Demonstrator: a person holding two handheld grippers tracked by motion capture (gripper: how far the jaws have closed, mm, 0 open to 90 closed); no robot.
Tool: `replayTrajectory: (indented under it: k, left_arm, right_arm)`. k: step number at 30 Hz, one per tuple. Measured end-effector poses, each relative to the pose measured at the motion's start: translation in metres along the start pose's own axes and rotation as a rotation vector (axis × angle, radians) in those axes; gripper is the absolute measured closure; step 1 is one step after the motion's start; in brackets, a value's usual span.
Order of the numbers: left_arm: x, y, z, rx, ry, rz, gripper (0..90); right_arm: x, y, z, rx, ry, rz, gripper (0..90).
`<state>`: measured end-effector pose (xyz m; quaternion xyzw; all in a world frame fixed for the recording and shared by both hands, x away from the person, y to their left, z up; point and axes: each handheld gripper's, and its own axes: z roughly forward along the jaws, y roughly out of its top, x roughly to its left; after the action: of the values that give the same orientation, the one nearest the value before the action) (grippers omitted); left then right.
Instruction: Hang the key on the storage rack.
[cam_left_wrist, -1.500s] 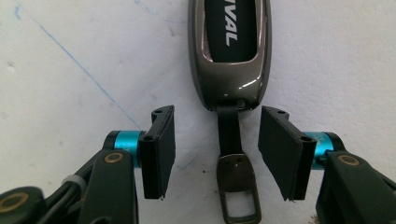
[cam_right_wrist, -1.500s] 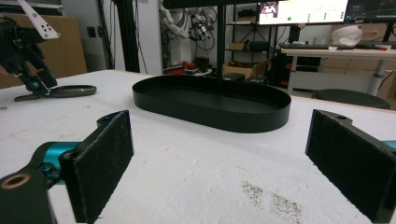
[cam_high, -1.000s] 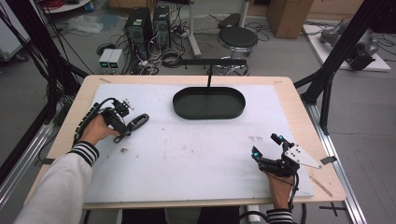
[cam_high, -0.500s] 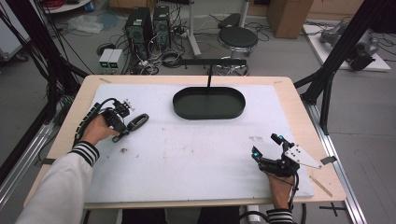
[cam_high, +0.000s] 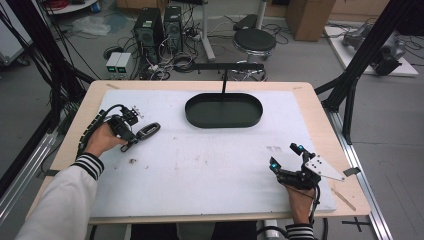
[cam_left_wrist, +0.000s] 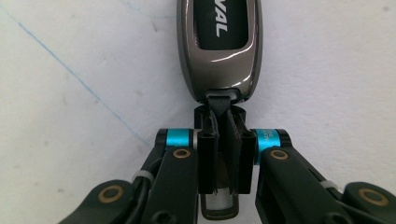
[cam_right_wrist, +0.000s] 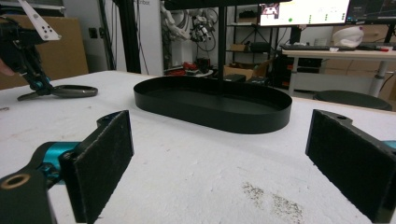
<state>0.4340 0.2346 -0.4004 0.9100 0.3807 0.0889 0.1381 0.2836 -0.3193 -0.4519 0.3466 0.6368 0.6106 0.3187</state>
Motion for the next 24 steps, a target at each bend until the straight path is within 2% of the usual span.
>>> replayTrajectory:
  k: [2, 5, 7, 8, 9, 11, 14, 15, 18, 19, 20, 21, 23, 24]
  left_arm:
    - [-0.002, 0.001, -0.003, -0.025, -0.007, 0.021, 83.8]
    - [-0.004, 0.002, -0.006, -0.060, -0.019, 0.044, 83.8]
    - [-0.006, 0.002, -0.010, -0.089, -0.031, 0.075, 83.8]
    - [-0.006, 0.002, -0.010, -0.089, -0.031, 0.075, 83.8]
    - [-0.008, 0.003, -0.014, -0.118, -0.046, 0.101, 83.8]
    - [-0.009, 0.003, -0.016, -0.133, -0.055, 0.114, 83.8]
    - [-0.014, 0.004, -0.023, -0.187, -0.073, 0.152, 83.8]
    - [-0.014, 0.004, -0.023, -0.187, -0.073, 0.152, 83.8]
    - [-0.020, 0.004, -0.028, -0.229, -0.094, 0.170, 83.8]
    - [-0.025, 0.005, -0.031, -0.248, -0.103, 0.197, 83.8]
    - [-0.028, 0.005, -0.033, -0.261, -0.111, 0.207, 83.8]
    - [-0.028, 0.005, -0.033, -0.261, -0.111, 0.207, 83.8]
    - [-0.035, 0.007, -0.036, -0.285, -0.147, 0.241, 83.8]
    - [-0.035, 0.007, -0.036, -0.285, -0.147, 0.241, 83.8]
  right_arm:
    - [0.000, 0.000, 0.000, 0.001, 0.003, 0.012, 6.6]
    - [0.000, 0.000, 0.000, 0.006, 0.027, -0.003, 6.6]
    - [-0.001, 0.000, 0.000, 0.002, 0.034, 0.006, 6.5]
    - [-0.002, 0.001, 0.000, 0.005, 0.040, 0.011, 6.5]
    - [-0.002, 0.001, 0.000, 0.003, 0.045, 0.018, 6.5]
    - [-0.003, 0.001, 0.001, 0.006, 0.050, 0.021, 6.5]
    - [-0.005, 0.009, 0.004, 0.013, 0.067, 0.024, 6.5]
    - [-0.005, 0.013, 0.005, 0.016, 0.074, 0.018, 6.5]
    - [-0.004, 0.024, 0.009, 0.028, 0.112, 0.013, 6.5]
    - [-0.004, 0.028, 0.011, 0.033, 0.126, 0.002, 6.5]
    - [-0.004, 0.032, 0.012, 0.038, 0.140, 0.004, 6.5]
    - [-0.004, 0.036, 0.014, 0.039, 0.156, -0.001, 6.5]
    - [-0.003, 0.043, 0.019, 0.049, 0.199, -0.007, 6.6]
    - [-0.002, 0.046, 0.021, 0.058, 0.221, -0.009, 6.6]
